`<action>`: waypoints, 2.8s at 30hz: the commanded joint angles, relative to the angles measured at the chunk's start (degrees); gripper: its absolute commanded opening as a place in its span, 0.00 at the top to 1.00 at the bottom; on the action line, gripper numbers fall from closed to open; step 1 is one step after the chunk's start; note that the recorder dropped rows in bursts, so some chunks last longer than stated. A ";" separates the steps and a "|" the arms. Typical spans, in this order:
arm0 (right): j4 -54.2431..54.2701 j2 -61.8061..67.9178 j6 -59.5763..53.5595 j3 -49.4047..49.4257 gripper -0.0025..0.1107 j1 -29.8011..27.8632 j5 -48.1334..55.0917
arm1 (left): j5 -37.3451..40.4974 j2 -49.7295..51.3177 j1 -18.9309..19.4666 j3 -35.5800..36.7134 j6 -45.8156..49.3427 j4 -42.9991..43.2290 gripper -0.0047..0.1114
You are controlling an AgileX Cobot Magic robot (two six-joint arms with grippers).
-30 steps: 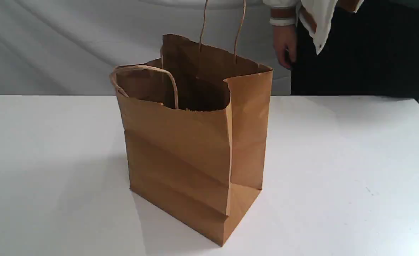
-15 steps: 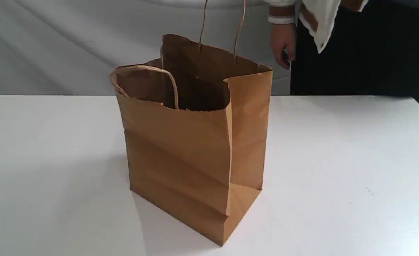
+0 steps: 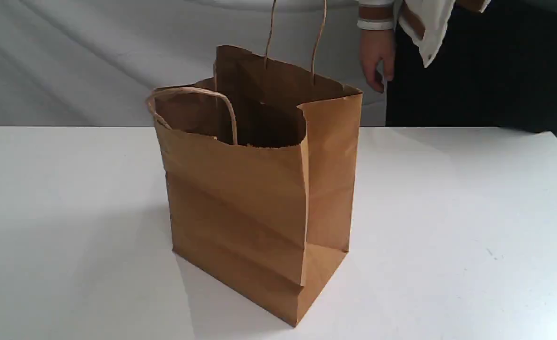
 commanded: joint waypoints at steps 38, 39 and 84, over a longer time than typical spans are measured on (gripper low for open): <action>0.71 -0.35 0.09 0.21 0.98 -0.11 0.10 | -3.27 -0.15 12.78 16.81 -3.36 -4.04 0.96; 0.71 -0.35 0.09 0.21 0.98 -0.11 0.10 | -3.27 -0.15 12.78 16.81 -3.36 -4.04 0.96; 0.71 -0.35 0.09 0.21 0.98 -0.11 0.10 | -3.27 -0.15 12.78 16.81 -3.25 -4.04 0.96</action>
